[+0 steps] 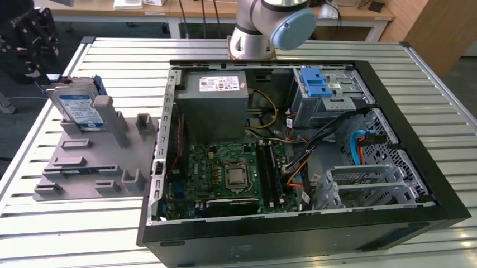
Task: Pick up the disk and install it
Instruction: 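Pick up the disk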
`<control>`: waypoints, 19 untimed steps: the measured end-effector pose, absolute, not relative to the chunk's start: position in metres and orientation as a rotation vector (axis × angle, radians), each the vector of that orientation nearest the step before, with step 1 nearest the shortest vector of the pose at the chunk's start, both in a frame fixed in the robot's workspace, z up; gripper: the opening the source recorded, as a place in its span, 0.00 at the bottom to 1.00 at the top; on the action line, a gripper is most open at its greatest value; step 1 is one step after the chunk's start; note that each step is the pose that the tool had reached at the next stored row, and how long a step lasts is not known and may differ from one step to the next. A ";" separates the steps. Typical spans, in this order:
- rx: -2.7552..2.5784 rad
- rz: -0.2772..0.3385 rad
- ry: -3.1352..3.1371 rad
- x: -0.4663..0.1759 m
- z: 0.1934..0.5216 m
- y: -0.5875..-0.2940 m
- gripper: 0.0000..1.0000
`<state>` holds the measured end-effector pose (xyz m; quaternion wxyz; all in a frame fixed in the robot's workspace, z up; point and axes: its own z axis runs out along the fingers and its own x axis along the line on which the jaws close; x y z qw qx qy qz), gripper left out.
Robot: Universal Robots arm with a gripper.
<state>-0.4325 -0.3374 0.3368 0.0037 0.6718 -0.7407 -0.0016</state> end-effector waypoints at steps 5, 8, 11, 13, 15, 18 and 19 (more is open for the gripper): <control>2.109 -0.004 -2.320 -0.438 0.334 -0.334 0.53; 2.112 0.001 -2.322 -0.440 0.332 -0.331 0.53; 2.120 0.015 -2.328 -0.445 0.329 -0.330 0.53; 2.123 0.017 -2.326 -0.446 0.325 -0.330 0.53; 2.124 0.016 -2.325 -0.446 0.323 -0.330 0.53; 2.136 0.015 -2.314 -0.446 0.318 -0.330 0.53; 2.146 0.015 -2.304 -0.446 0.316 -0.330 0.53</control>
